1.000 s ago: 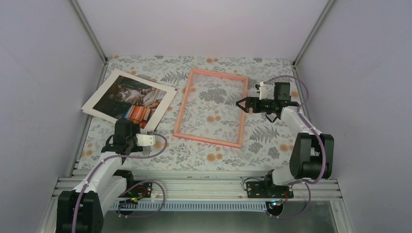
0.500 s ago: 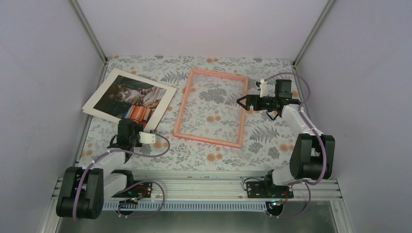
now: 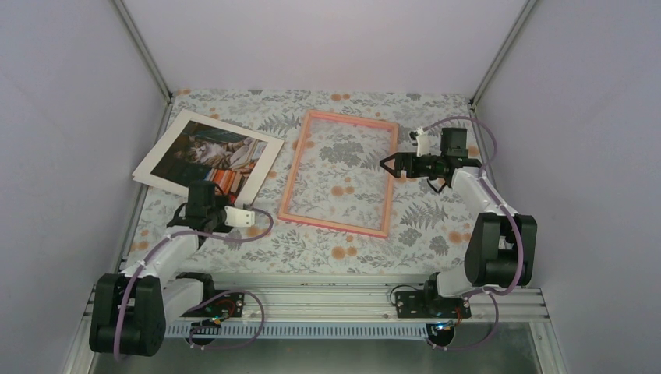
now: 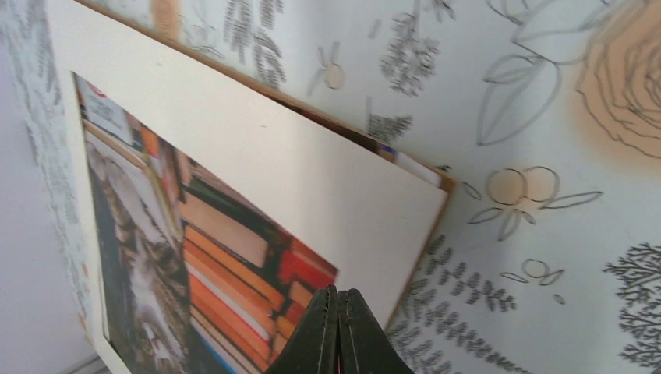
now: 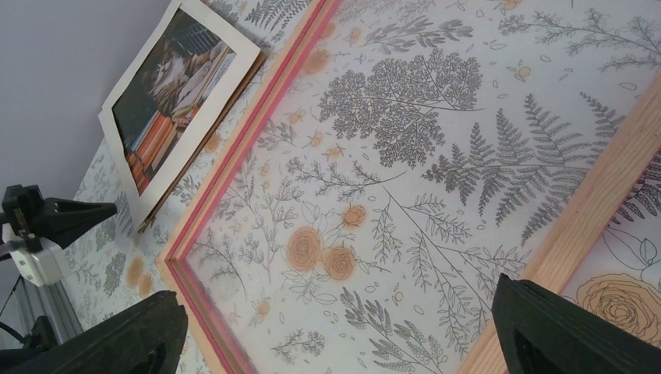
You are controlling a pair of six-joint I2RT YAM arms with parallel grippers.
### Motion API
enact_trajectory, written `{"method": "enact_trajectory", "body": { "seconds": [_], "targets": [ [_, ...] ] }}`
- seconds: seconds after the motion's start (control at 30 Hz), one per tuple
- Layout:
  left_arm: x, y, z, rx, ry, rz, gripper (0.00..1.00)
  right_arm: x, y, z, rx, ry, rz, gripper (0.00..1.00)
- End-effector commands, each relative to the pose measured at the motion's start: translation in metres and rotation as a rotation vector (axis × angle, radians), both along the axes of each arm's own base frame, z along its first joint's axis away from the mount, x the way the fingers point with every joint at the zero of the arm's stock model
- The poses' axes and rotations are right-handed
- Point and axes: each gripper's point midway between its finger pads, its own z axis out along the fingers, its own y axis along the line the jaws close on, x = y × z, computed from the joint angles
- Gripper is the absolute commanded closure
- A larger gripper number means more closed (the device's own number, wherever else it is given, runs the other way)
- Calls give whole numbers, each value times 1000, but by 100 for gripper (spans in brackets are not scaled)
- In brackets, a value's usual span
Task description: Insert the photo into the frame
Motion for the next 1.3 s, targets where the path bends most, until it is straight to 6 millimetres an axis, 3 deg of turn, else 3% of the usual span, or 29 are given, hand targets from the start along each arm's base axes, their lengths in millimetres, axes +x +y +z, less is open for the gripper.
{"method": "enact_trajectory", "body": {
  "seconds": [0.0, 0.13, 0.17, 0.27, 0.33, 0.43, 0.53, 0.67, 0.93, 1.1, 1.27],
  "targets": [
    [-2, -14, 14, -92, 54, -8, 98, -5, 6, 5, 1, -46, 41, 3],
    [5, -19, 24, -174, 136, 64, 97, -6, 6, 8, 0, -63, 48, 3],
    [5, -21, 24, -196, 191, 90, 89, -6, 7, 9, 2, -67, 50, 3],
    [4, -29, 25, -318, 445, 241, 47, -7, 7, 10, 6, -66, 52, 3],
    [18, -35, 32, -437, 542, 371, 34, -7, 8, 12, 8, -68, 51, 3],
    [49, -42, 43, -580, 579, 546, 25, -9, 9, 12, 21, -61, 44, 3],
    [82, -37, 46, -651, 537, 719, 23, -9, 11, 14, 36, -54, 34, 3],
    [101, -36, 35, -668, 525, 814, 21, -8, 11, 13, 36, -50, 29, 3],
    [109, -44, 9, -663, 562, 892, 21, -9, 13, 13, 42, -41, 26, 3],
    [102, -56, -10, -626, 608, 901, 22, -9, 14, 12, 46, -36, 26, 3],
    [96, -73, -11, -642, 654, 874, 26, -8, 16, 14, 48, -40, 31, 3]
  ]
}}
